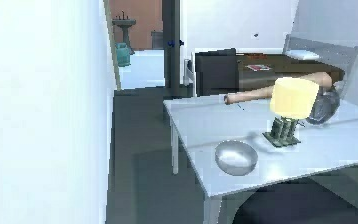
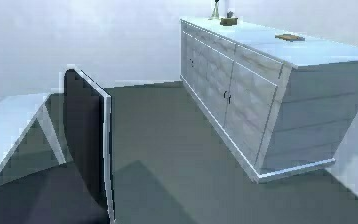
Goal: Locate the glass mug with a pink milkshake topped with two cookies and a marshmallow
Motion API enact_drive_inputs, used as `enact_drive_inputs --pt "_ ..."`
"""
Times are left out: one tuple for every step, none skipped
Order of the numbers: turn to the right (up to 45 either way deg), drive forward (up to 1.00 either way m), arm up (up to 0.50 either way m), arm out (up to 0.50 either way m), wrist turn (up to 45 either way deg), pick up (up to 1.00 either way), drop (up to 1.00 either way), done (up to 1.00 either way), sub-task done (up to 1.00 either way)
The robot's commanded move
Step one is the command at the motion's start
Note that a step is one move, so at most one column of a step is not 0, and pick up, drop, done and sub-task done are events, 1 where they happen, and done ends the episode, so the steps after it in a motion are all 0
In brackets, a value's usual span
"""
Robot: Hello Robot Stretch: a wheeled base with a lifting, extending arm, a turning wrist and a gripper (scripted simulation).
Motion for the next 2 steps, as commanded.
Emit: enact_drive_inputs --pt "-9.0 0.00 0.00 0.00 0.0 0.00 0.00 0.00 0.00" --pt "0.0 1.00 0.00 0.00 0.0 0.00 0.00 0.00 0.00"
